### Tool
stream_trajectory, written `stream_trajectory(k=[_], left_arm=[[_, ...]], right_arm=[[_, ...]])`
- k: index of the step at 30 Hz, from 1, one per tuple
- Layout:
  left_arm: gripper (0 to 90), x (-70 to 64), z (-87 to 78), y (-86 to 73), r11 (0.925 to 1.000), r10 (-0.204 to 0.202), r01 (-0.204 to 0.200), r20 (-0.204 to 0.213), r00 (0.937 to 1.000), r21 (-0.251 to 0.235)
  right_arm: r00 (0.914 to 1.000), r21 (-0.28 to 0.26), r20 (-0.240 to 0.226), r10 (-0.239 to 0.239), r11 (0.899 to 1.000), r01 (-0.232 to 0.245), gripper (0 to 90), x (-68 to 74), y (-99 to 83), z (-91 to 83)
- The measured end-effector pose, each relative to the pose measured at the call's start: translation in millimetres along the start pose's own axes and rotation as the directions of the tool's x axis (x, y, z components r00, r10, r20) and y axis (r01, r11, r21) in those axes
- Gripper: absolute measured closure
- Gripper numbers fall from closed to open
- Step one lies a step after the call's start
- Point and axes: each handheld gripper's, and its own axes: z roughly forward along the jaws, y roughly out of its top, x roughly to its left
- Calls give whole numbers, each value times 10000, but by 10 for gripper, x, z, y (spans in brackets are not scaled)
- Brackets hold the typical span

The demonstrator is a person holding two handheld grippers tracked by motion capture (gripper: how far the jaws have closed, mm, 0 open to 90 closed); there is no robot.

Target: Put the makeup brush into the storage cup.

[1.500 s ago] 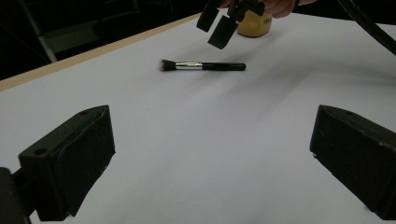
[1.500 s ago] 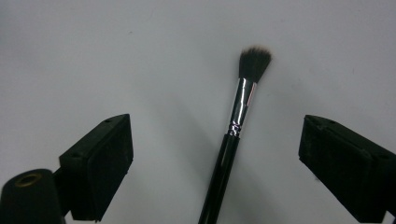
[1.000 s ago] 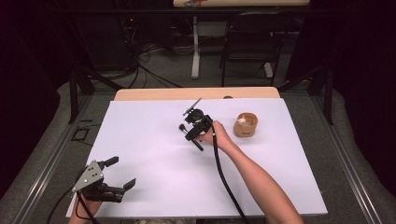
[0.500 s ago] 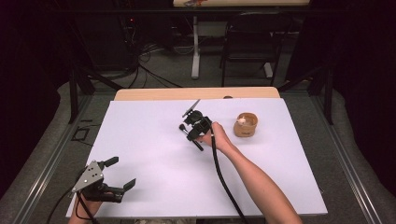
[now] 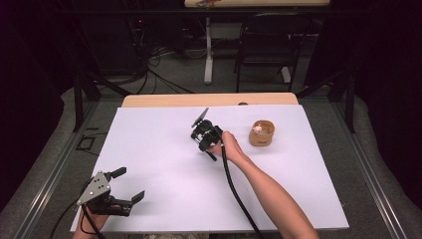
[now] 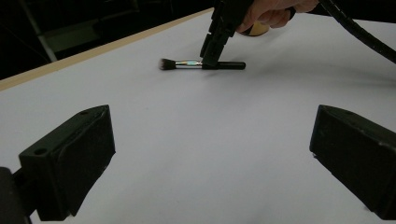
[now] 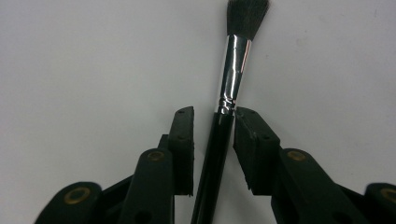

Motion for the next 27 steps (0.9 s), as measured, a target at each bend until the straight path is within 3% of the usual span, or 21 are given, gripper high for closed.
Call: stream_trajectory(k=[11, 25, 27], left_arm=[[4, -1, 0, 1, 10000, 15, -15, 47, 10000, 12], [5, 0, 3, 1, 10000, 31, -31, 24, 10000, 8], [5, -1, 4, 2, 10000, 35, -35, 67, 10000, 21]], right_arm=[[9991, 325, 416, 35, 9995, -49, 733, 31, 27, 69], [9989, 640, 459, -5, 9979, -24, 780, 41, 38, 111], [9986, 459, 509, -148, 9989, 124, 788, 51, 24, 118]])
